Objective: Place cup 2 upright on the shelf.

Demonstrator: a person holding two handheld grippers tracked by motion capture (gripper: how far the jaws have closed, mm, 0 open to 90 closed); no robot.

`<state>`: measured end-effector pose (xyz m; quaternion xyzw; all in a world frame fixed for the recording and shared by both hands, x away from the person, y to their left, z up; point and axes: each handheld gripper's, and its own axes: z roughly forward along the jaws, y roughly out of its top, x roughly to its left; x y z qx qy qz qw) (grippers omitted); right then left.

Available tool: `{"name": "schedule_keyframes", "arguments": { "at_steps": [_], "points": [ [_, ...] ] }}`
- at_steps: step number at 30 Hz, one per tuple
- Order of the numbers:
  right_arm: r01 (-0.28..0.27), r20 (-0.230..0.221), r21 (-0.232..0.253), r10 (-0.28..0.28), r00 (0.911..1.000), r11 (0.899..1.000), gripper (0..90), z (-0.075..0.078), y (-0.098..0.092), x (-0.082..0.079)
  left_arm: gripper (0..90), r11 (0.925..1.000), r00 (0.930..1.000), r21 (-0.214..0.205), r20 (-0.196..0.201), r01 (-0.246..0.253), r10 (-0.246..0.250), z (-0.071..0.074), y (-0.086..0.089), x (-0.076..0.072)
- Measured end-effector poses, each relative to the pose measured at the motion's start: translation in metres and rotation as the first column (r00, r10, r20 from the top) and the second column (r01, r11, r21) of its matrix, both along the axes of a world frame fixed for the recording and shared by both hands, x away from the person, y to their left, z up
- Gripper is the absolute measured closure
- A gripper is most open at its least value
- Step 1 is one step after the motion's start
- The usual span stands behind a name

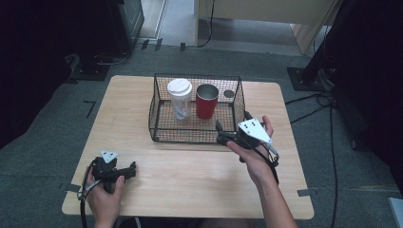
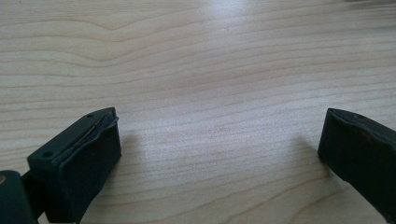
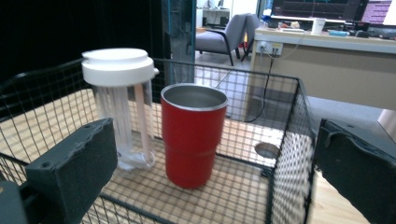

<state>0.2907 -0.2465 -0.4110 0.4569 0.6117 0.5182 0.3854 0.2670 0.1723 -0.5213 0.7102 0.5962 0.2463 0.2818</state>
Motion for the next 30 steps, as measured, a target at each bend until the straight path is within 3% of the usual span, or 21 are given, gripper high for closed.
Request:
{"name": "schedule_keyframes", "arguments": {
  "at_steps": [17, 30],
  "points": [
    [0.059, -0.043, 0.005, -0.059, 0.9973, 0.998, 0.0, -0.023, -0.038, -0.023, 0.0, 1.0, 1.0, 0.0, 0.0, 0.0, 0.0, 0.0, 0.0, 0.0],
    [0.128, -0.093, -0.023, -0.13, 0.9872, 0.991, 0.0, -0.056, -0.072, -0.039, 0.0, 1.0, 1.0, 0.0, 0.001, 0.0, 0.0, 0.0, 0.0, 0.0]
  ]
}}
